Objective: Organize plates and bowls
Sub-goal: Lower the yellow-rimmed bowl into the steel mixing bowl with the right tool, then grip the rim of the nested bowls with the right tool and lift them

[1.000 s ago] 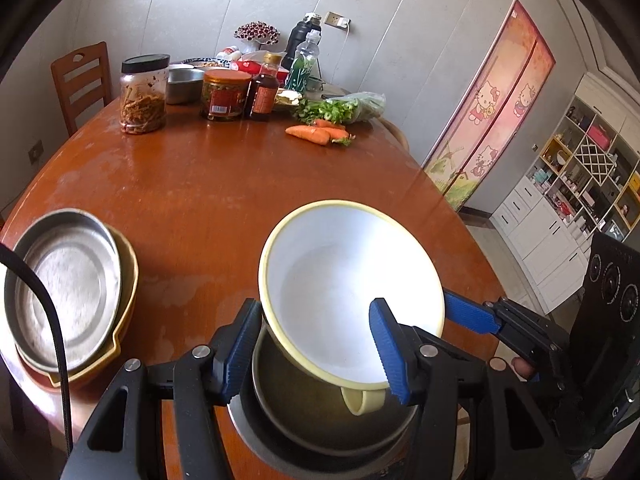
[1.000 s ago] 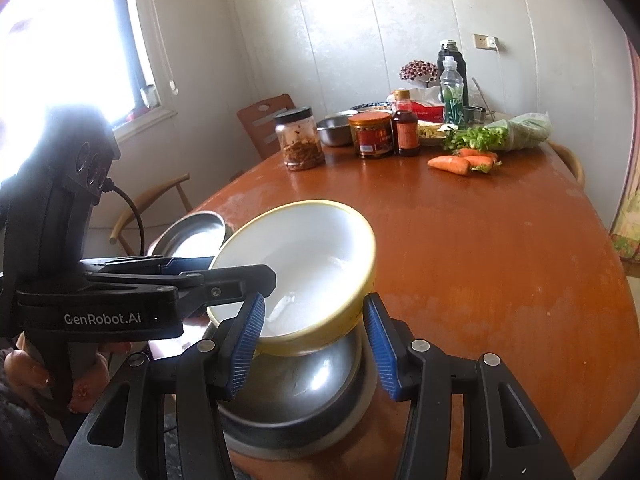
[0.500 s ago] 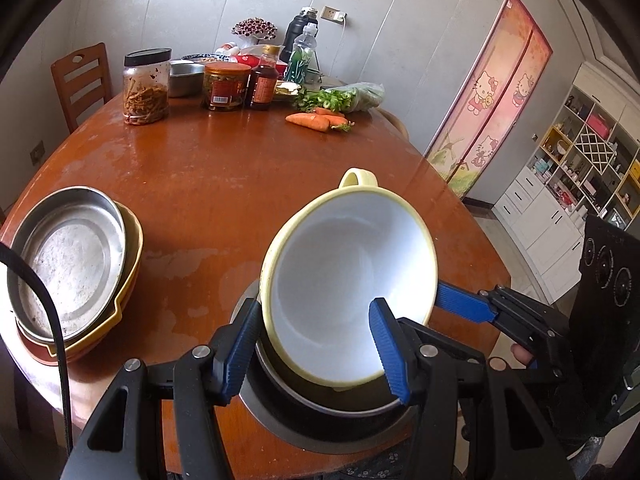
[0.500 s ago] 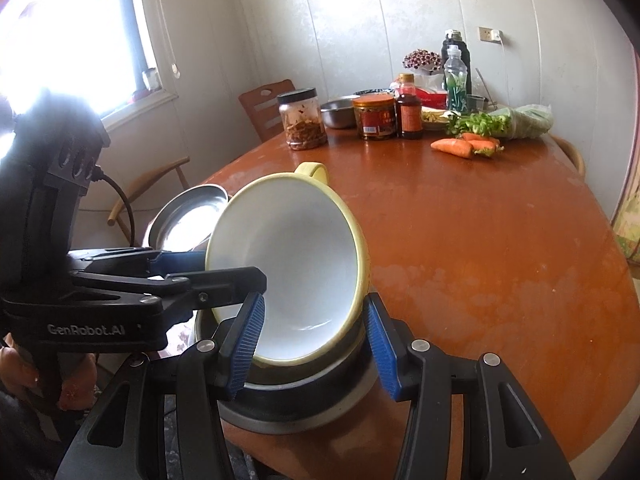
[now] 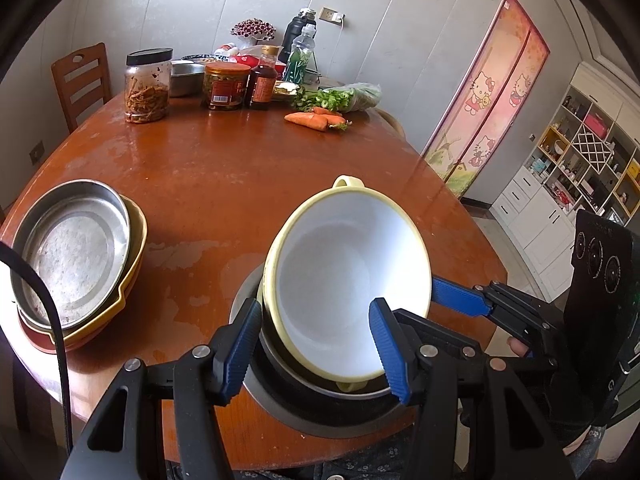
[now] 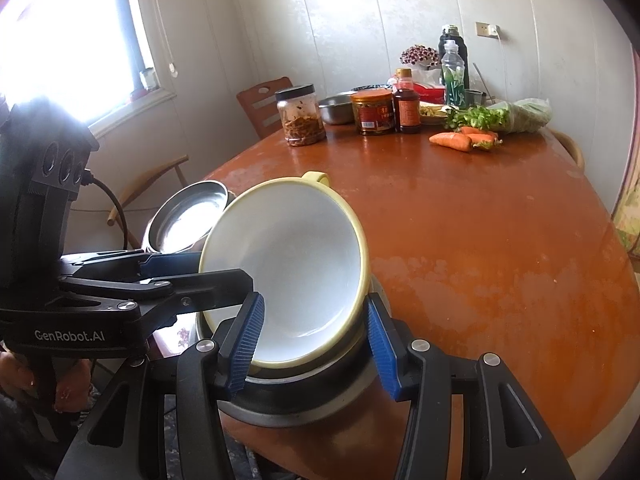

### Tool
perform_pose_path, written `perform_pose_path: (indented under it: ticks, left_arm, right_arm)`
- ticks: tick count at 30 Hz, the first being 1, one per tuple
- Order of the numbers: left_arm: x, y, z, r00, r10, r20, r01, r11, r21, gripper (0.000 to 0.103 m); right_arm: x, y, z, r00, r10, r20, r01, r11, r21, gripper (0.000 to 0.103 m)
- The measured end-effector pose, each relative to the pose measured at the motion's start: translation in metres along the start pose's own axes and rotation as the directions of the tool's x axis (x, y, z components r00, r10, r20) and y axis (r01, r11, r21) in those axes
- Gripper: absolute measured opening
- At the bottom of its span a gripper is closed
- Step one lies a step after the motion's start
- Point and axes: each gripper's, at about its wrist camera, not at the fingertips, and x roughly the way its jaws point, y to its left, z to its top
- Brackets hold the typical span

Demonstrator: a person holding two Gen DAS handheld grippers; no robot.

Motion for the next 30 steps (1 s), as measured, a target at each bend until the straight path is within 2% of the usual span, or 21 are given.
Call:
perform_pose_path:
  ticks: [6, 11, 14, 17, 25, 30]
  left_arm:
    - [-0.004, 0.0, -0.001, 1.0, 0.024, 0.01, -0.024, 1.0, 0.007, 0.056]
    - [-0.009, 0.003, -0.003, 0.998, 0.058, 0.015, -0.058, 0.998, 0.008, 0.057]
    - [-0.011, 0.009, -0.003, 0.998, 0.055, 0.018, -0.055, 0.998, -0.014, 0.062]
    - [-0.008, 0.015, -0.004, 0.998, 0.056, 0.007, -0.056, 0.998, -0.036, 0.064]
    - [0.012, 0.022, -0.009, 0.995, 0.078, -0.068, -0.083, 0.994, -0.071, 0.066]
    - [0.024, 0.026, -0.011, 0.994, 0.037, -0.101, -0.048, 0.993, -0.108, 0.069]
  right_arm:
    - [-0.002, -0.001, -0.001, 1.0, 0.003, -0.006, -0.003, 1.0, 0.009, 0.053]
    - [-0.006, -0.006, -0.001, 1.0, 0.013, -0.004, -0.013, 0.998, 0.054, 0.067]
    - [-0.012, -0.011, -0.001, 1.0, 0.004, 0.011, -0.005, 0.997, 0.075, 0.073]
    - [-0.011, -0.017, -0.001, 1.0, -0.009, 0.002, 0.009, 0.995, 0.104, 0.074]
    - [0.007, -0.033, -0.009, 0.997, 0.03, -0.077, -0.014, 0.979, 0.205, 0.074]
    - [0.018, -0.038, -0.018, 0.99, 0.09, -0.111, -0.059, 0.964, 0.259, 0.074]
